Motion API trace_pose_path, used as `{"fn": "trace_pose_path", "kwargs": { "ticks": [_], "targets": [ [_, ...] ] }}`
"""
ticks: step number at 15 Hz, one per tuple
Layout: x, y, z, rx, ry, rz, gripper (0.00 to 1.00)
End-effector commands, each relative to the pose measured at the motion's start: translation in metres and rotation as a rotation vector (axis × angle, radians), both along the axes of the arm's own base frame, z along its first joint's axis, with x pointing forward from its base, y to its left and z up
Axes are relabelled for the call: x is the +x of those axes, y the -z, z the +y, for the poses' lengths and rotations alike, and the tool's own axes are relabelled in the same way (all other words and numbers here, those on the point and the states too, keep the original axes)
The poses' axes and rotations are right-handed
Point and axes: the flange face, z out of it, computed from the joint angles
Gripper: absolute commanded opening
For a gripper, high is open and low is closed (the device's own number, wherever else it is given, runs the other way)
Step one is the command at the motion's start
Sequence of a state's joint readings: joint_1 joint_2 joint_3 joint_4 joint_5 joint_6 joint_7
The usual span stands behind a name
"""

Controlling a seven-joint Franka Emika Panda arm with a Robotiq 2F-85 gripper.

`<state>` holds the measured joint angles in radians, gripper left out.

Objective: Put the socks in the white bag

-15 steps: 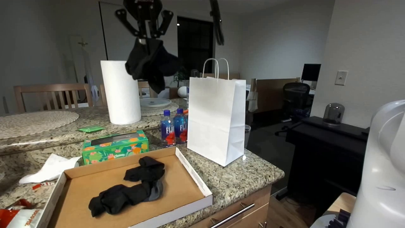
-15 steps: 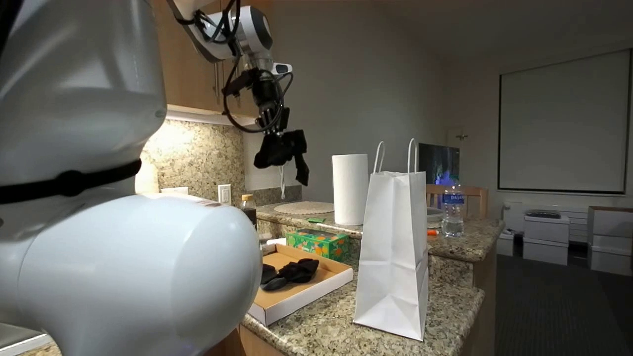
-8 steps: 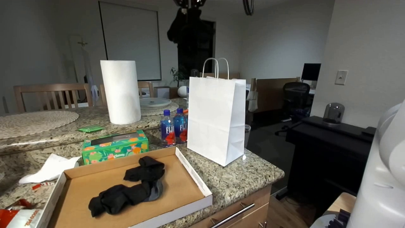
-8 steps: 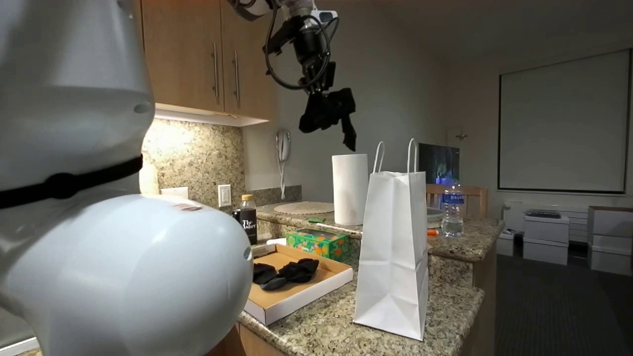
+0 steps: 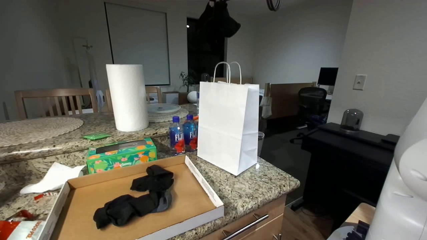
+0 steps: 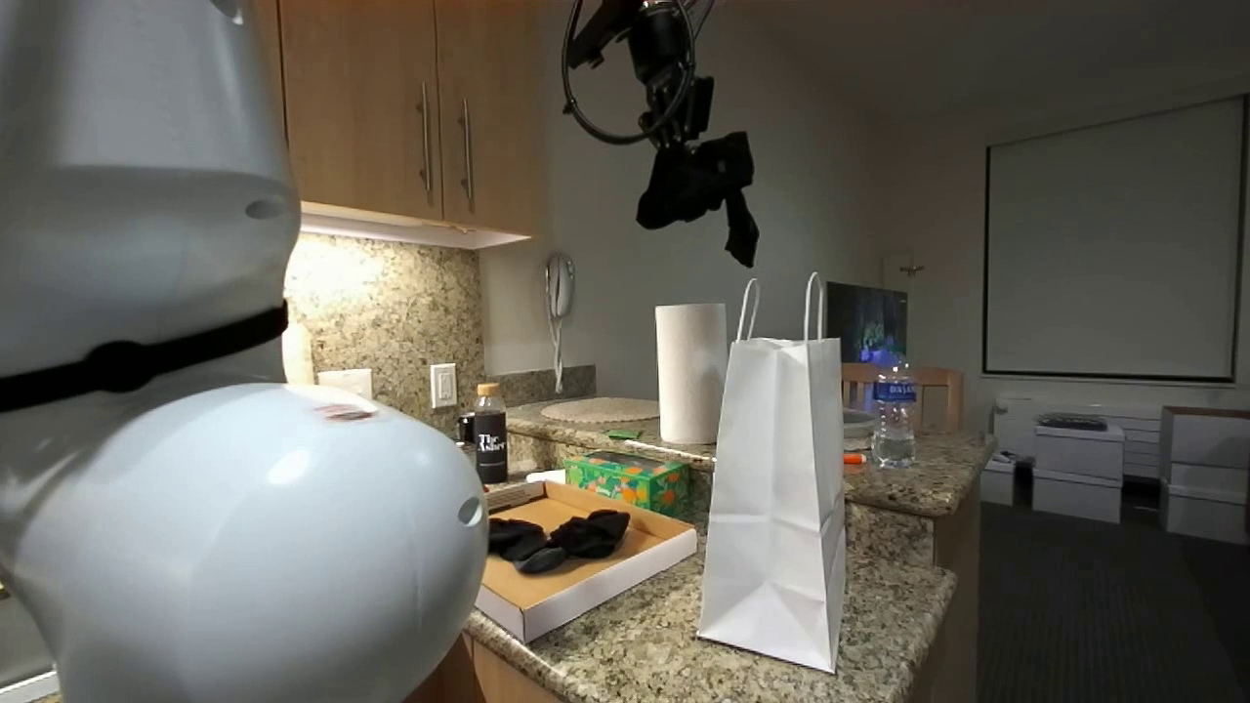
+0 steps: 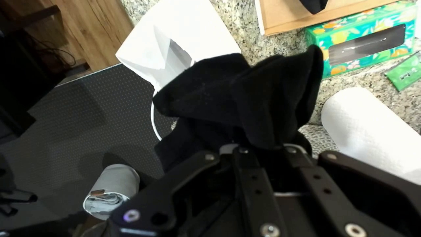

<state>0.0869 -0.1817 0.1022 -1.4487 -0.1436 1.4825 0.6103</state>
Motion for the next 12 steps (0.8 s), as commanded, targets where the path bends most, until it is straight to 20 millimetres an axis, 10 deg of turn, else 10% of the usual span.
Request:
{"fn": "trace_pose_path", "kwargs": {
  "ticks": [1,12],
  "targets": [
    [0.001,-0.001,0.0,0.0,-0.001,0.001,0.1],
    [0.052,0.064,-0.077,0.129,0.231,0.2,0.1]
  ]
}}
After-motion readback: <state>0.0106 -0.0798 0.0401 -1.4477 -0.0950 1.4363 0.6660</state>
